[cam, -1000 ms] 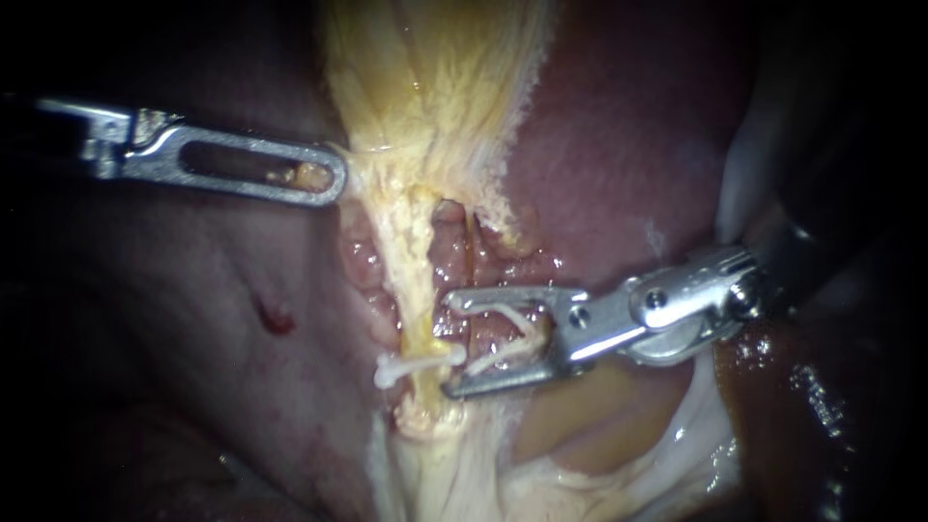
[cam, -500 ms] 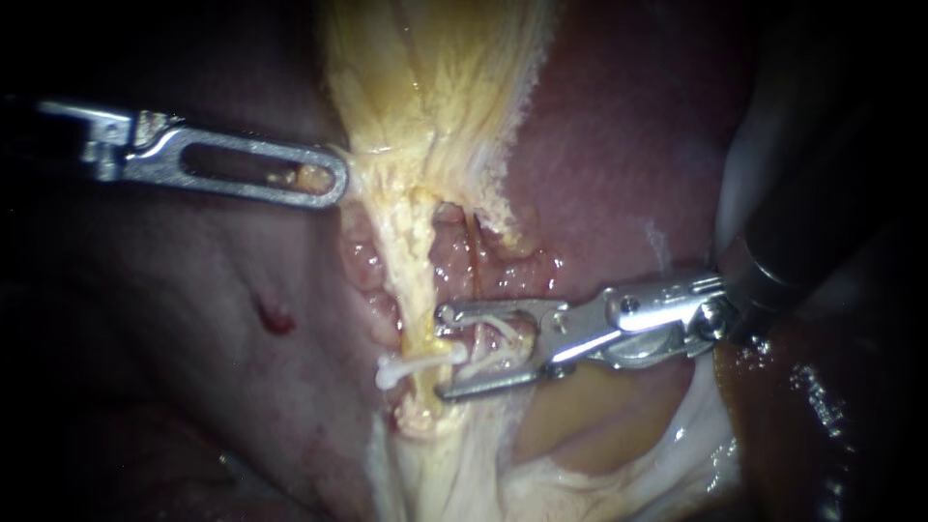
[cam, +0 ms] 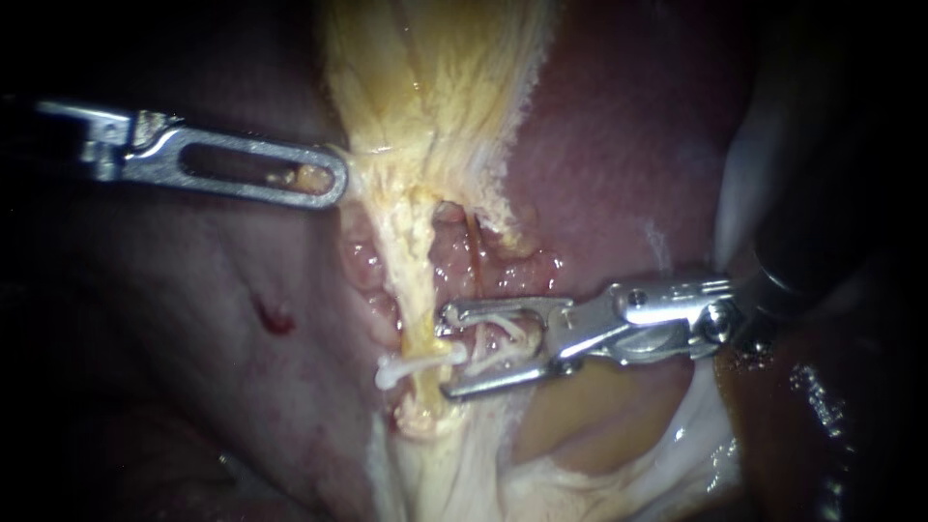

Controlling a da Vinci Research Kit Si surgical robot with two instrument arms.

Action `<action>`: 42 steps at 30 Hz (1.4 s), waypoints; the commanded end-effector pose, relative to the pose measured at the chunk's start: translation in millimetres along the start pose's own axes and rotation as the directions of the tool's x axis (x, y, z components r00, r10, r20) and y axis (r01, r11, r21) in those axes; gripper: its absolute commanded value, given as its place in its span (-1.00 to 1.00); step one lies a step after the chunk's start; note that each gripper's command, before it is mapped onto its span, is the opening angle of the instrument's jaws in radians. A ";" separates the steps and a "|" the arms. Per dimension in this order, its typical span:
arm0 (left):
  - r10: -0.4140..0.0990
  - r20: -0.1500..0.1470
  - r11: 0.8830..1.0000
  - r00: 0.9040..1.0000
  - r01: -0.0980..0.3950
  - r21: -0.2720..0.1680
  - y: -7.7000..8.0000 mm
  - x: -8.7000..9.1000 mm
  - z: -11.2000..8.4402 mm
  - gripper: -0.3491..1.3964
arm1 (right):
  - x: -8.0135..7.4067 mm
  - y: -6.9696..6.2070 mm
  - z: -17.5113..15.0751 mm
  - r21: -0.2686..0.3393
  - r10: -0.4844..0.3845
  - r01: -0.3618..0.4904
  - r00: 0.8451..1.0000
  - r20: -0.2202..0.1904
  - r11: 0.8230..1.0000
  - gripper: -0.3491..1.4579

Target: Clipping second clip left tube

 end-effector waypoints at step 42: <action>0.001 0.001 1.000 1.000 -0.001 -0.001 0.2 0.2 0.3 -1.00 | 2.1 -0.4 7.3 0.165 0.070 -0.050 0.991 -0.116 0.985 -0.07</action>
